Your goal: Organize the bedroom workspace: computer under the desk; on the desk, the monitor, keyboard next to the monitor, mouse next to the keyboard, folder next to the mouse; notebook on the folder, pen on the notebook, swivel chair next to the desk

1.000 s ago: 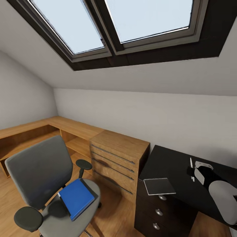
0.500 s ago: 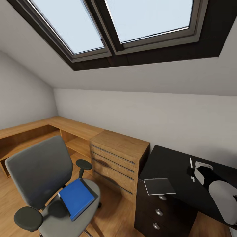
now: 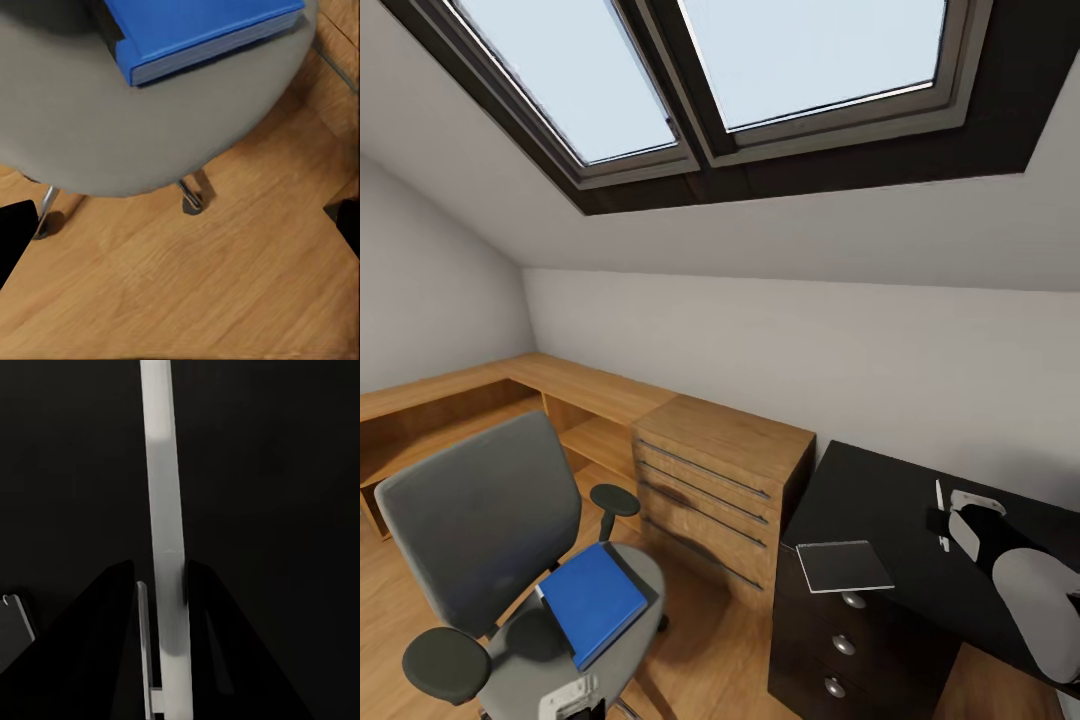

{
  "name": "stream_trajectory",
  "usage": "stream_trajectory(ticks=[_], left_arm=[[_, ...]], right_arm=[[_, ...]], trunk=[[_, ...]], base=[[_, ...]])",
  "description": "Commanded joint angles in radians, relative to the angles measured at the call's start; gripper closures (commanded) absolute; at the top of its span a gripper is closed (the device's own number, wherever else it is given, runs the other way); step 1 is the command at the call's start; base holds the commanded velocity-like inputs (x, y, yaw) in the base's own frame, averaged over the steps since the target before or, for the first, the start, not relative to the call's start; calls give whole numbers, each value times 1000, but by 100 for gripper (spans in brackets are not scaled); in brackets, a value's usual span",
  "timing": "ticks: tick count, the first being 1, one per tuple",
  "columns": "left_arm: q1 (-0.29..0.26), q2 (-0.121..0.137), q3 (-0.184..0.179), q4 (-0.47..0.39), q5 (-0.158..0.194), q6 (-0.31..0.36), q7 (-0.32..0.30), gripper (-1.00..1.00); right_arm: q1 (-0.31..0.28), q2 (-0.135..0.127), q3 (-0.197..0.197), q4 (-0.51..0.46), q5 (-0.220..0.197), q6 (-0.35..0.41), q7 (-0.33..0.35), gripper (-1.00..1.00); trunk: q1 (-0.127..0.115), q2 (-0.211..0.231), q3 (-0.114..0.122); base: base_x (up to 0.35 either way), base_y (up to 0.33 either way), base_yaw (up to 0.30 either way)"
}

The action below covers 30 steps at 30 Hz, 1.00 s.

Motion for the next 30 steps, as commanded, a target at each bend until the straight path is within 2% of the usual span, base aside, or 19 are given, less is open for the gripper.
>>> stream_trajectory(ticks=[1, 2, 3, 4, 7, 8, 11, 30], left_arm=[[6, -1, 1, -33, 7, 31, 2, -100], [32, -1, 1, -127, 7, 115, 4, -100], [48, -1, 1, -189, 7, 168, 8, -100], [87, -1, 1, -333, 7, 287, 29, -100], [114, -1, 1, -478, 9, 369, 51, -100], [116, -1, 0, -499, 9, 376, 52, -100], [119, -1, 1, -533, 15, 387, 55, -100], [123, 1, 1, -504, 15, 386, 55, -100]], right_arm=[[-1, 0, -7, -1, 10, 6, 0, 100], [-1, 1, -7, -2, 10, 6, 0, 100], [-1, 1, -7, -2, 10, 6, -1, 100], [-1, 1, -7, -2, 10, 6, -1, 100], [-1, 1, -7, -1, 10, 6, -2, 100], [-1, 1, -7, 0, 10, 6, -2, 100], [-1, 1, -7, 0, 10, 5, -3, 100], [-1, 1, -7, 0, 13, 4, 0, 100]], trunk=[[0, -1, -1], [0, -1, -1], [0, -1, -1], [0, -1, -1], [0, -1, -1], [0, -1, -1], [4, -8, -5], [77, -141, -64]], base=[[0, 0, 0], [0, 0, 0], [0, 0, 0], [0, 0, 0], [0, 0, 0], [0, 0, 0], [0, 0, 0], [0, 0, 0]])
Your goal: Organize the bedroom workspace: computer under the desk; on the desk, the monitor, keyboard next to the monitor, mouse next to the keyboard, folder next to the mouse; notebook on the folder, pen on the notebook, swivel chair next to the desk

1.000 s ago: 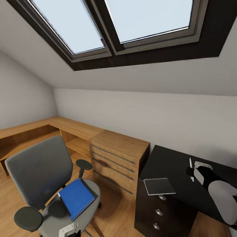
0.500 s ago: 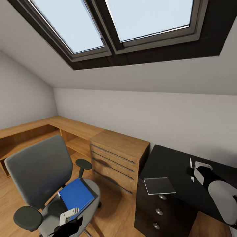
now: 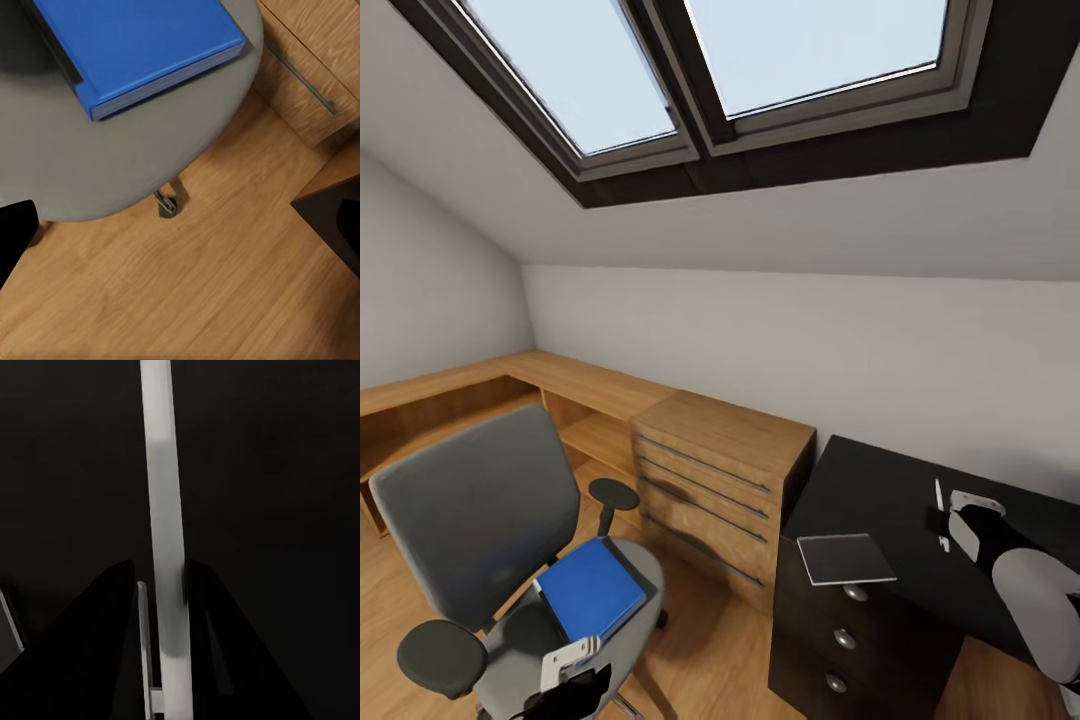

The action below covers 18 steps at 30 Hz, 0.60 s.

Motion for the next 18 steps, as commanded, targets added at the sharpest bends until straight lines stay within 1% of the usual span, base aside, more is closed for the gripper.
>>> stream_trajectory(ticks=[1, 5, 6, 7, 8, 10, 11, 12, 13, 15, 16, 18], left_arm=[[0, 0, 1, -2, 10, 5, 6, -100], [0, -2, -4, -10, 8, 5, 5, -100], [0, -6, -37, -47, 9, 5, 5, -100], [0, -8, -48, -59, 9, 6, 5, -100], [1, -10, -72, -97, 10, 8, 6, -100], [1, -13, -86, -140, 10, 24, 6, -100], [1, -14, -91, -178, 10, 53, 6, -100], [2, -17, -99, -289, 10, 174, 6, -100], [6, -21, -101, -334, 10, 220, 6, -100], [13, -40, -104, -413, 11, 279, 6, -100], [14, -47, -105, -429, 11, 288, 6, -100], [16, -80, -111, -472, 11, 313, 6, -100]], right_arm=[[-1, 1, -7, -1, 10, 6, 0, 100], [-1, 1, -7, 10, 10, 5, 1, 100], [-1, 1, -5, 22, 11, 5, 0, 100], [-1, 1, -5, 24, 11, 5, 0, 100], [-1, 2, -5, 29, 11, 4, 0, 100], [-1, 2, -4, 31, 12, 4, 0, 100], [-1, 2, -4, 32, 12, 4, 0, 100], [-1, 2, -4, 33, 12, 5, -1, 100], [-1, 2, -4, 33, 12, 6, -1, 100], [-1, 2, -4, 33, 12, 7, -2, 100], [-1, 1, -4, 33, 12, 8, -2, 100], [-1, 1, -4, 33, 12, 10, -3, 100]], trunk=[[4, -8, -4], [19, -36, -17], [23, -43, -20], [27, -50, -23], [31, -57, -26], [39, -71, -33], [42, -78, -36], [46, -85, -39], [50, -92, -42], [58, -106, -48], [62, -113, -51], [69, -127, -58]], base=[[0, 0, 0], [0, 0, 0], [0, 0, 0], [0, 0, 0], [0, 0, 0], [0, 0, 0], [0, 0, 0], [0, 0, 0], [0, 0, 0], [0, 0, 0], [0, 0, 0], [0, 0, 0]])
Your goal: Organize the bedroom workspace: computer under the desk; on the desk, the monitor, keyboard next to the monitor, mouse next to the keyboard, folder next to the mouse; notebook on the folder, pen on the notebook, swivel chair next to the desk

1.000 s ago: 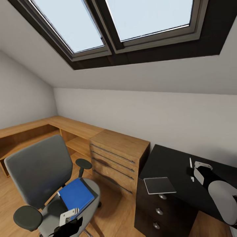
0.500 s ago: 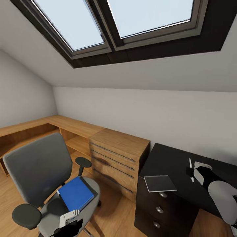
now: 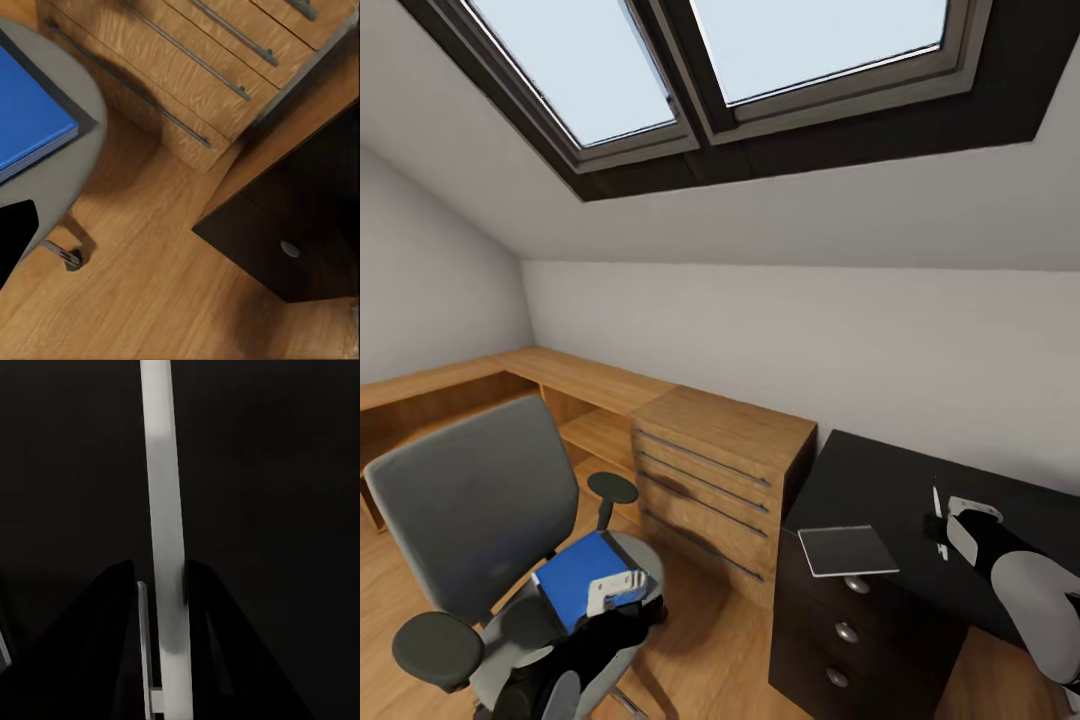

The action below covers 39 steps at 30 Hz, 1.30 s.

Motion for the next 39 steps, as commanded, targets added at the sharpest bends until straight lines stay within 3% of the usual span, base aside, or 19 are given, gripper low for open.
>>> stream_trajectory(ticks=[1, 3, 7, 12, 23, 27, 28, 39], left_arm=[[0, -18, -5, -12, 9, 12, 9, -100], [0, -42, -10, -24, 9, 19, 10, -100], [1, -55, -24, -29, 5, 23, 11, -100], [1, -39, -30, -27, 3, 23, 11, -100], [1, -36, -29, -27, 2, 23, 11, -100], [1, -36, -29, -27, 2, 23, 11, -100], [1, -36, -29, -27, 2, 23, 11, -100], [1, -32, -29, -25, 3, 25, 11, -100]], right_arm=[[-1, 0, -8, -1, 10, 7, -1, 100], [-1, 0, -8, -1, 10, 9, -2, 100], [-1, 1, -8, 7, 10, 12, -2, 100], [-1, -1, -8, 19, 10, 30, -2, 100], [-1, -1, -8, 20, 10, 33, -2, 100], [-1, -1, -8, 19, 10, 34, -2, 100], [-1, -1, -8, 19, 10, 34, -2, -100], [-1, -1, -8, 17, 10, 32, -1, -100]], trunk=[[4, -8, -4], [12, -22, -11], [27, -50, -23], [46, -85, -39], [88, -162, -73], [88, -162, -73], [88, -162, -73], [88, -162, -73]], base=[[0, 0, 0], [0, 0, 0], [0, 0, 0], [0, 0, 0], [0, 0, 0], [0, 0, 0], [0, 0, 0], [0, 0, 0]])
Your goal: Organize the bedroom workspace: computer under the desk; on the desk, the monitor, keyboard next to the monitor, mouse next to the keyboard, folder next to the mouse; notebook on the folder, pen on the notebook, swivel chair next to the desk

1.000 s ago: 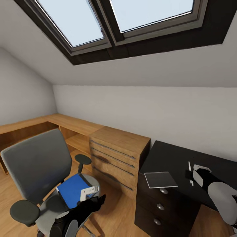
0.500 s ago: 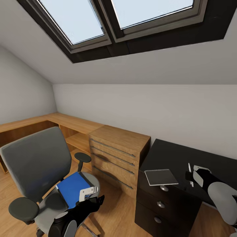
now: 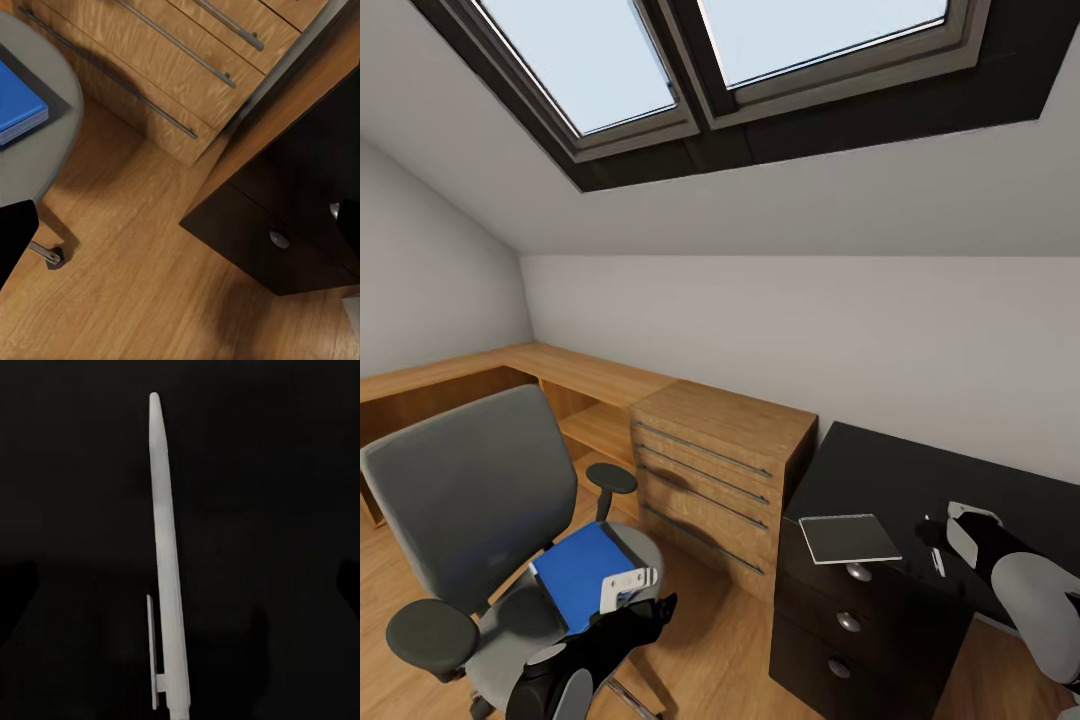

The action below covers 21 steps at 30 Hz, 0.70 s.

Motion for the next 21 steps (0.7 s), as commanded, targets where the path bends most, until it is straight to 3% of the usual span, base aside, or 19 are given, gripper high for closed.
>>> stream_trajectory(ticks=[1, 10, 11, 14, 21], left_arm=[[-1, 0, -1, -1, 11, 4, 9, -100], [-1, 1, -1, 2, 11, 4, 9, -100], [-1, 1, -1, 3, 11, 4, 9, -100], [-1, 1, -1, 7, 11, 3, 9, -100], [-1, 1, -1, 14, 11, 2, 9, -100]], right_arm=[[-1, 0, -8, -2, 10, 5, 0, -100], [-1, 0, -12, -34, 3, 4, 3, -100], [-1, 9, -14, -101, -2, 33, 2, -100], [-1, 30, -15, -170, -4, 114, 3, -100], [-1, 41, -15, -207, -5, 159, 3, -100]], trunk=[[0, -1, -1], [0, -1, -1], [0, -1, -1], [0, -1, -1], [0, -1, -1]], base=[[0, 0, 0], [0, 0, 0], [0, 0, 0], [0, 0, 0], [0, 0, 0]])
